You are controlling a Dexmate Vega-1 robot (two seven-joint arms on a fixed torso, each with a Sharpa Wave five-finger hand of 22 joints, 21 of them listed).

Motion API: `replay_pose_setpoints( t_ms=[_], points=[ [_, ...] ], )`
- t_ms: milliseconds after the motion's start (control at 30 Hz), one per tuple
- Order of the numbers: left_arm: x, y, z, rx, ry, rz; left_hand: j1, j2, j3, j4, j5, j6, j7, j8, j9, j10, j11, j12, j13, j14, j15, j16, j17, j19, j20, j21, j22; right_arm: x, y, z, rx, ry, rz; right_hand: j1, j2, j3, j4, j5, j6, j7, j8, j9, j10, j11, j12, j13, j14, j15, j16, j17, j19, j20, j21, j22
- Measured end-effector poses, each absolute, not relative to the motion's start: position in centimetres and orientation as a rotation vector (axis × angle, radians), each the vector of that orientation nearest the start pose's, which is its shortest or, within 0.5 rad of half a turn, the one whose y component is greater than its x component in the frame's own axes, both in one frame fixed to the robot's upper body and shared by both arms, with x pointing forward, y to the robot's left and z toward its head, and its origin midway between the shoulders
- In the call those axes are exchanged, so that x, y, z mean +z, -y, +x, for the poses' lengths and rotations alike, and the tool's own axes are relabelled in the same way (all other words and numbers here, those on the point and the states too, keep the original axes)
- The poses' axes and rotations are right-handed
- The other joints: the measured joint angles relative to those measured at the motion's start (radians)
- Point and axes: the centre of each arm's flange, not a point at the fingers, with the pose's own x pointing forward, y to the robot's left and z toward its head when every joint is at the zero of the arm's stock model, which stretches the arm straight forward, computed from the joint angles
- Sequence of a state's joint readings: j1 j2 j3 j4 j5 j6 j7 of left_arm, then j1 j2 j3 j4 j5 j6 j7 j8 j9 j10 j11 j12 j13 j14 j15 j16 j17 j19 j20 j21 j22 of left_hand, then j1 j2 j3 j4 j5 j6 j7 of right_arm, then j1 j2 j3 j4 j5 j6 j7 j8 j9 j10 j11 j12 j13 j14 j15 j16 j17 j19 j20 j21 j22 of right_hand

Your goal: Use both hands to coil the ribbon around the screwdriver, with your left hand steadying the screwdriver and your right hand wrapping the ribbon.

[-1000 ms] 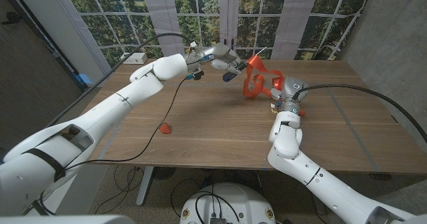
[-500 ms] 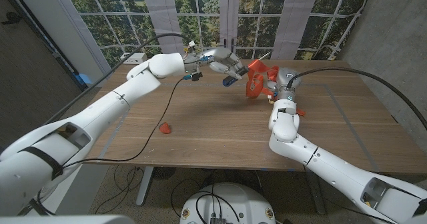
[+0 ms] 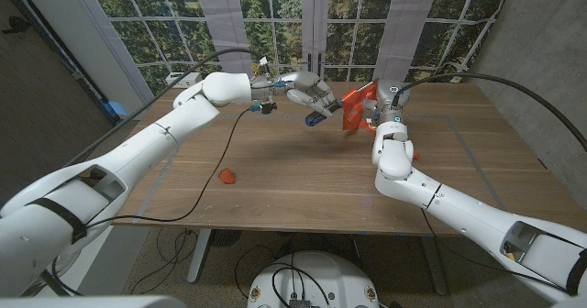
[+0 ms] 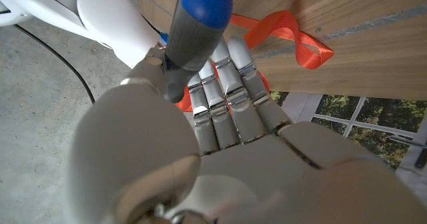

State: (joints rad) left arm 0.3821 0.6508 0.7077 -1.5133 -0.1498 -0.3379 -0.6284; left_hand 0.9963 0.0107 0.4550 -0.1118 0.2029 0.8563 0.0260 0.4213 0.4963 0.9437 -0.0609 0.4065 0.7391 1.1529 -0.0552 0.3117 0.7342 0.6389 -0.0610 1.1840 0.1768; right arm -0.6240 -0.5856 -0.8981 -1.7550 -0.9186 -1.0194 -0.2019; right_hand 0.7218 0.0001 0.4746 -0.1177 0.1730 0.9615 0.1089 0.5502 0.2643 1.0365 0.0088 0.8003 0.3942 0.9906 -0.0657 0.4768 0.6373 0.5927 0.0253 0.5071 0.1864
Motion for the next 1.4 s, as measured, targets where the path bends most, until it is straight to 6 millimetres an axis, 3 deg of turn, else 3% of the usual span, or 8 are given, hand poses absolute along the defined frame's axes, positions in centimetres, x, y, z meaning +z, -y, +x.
replay_pose_setpoints(
  t_ms=[533, 933, 1400],
  points=[
    [11.1, -10.6, 57.2, -1.040, 0.770, 1.150, 0.000, 0.000, 0.018, 0.001, 0.001, 0.002, 0.002, -0.006, -0.003, 0.000, 0.000, -0.005, 0.004, 0.000, 0.000, 0.003, 0.000, 0.000, 0.000, 0.000, 0.000, 8.5, 17.6, 58.3, -0.747, 0.585, -1.488, 0.000, 0.000, 0.000, 0.000, -0.002, 0.000, 0.000, 0.000, 0.000, 0.000, 0.000, -0.003, 0.003, 0.000, -0.001, -0.004, 0.000, 0.000, 0.000, 0.000, 0.000],
    [10.2, -10.8, 57.5, -1.045, 0.710, 1.224, 0.008, -0.008, 0.021, -0.001, 0.001, 0.015, -0.010, -0.008, 0.004, 0.005, -0.005, -0.005, 0.005, 0.000, 0.000, -0.001, -0.001, 0.000, 0.000, 0.008, 0.000, 9.9, 16.2, 57.3, -0.739, 0.671, -1.530, 0.000, 0.000, 0.000, 0.000, 0.001, 0.000, 0.000, 0.000, 0.000, 0.000, 0.000, -0.004, 0.003, 0.000, -0.001, -0.008, 0.005, 0.000, 0.000, 0.000, 0.000],
    [9.0, -10.9, 58.2, -1.002, 0.637, 1.302, 0.008, -0.008, 0.022, -0.001, 0.000, 0.020, -0.005, -0.016, 0.007, 0.013, -0.005, -0.012, 0.006, 0.000, 0.000, 0.005, 0.000, 0.000, 0.000, 0.008, 0.000, 11.8, 13.5, 55.3, -0.734, 0.798, -1.555, 0.000, 0.000, 0.000, 0.000, 0.001, 0.000, 0.000, 0.000, 0.000, 0.000, 0.000, -0.004, 0.002, 0.000, -0.001, -0.011, 0.005, -0.005, -0.006, 0.000, 0.000]
  ],
)
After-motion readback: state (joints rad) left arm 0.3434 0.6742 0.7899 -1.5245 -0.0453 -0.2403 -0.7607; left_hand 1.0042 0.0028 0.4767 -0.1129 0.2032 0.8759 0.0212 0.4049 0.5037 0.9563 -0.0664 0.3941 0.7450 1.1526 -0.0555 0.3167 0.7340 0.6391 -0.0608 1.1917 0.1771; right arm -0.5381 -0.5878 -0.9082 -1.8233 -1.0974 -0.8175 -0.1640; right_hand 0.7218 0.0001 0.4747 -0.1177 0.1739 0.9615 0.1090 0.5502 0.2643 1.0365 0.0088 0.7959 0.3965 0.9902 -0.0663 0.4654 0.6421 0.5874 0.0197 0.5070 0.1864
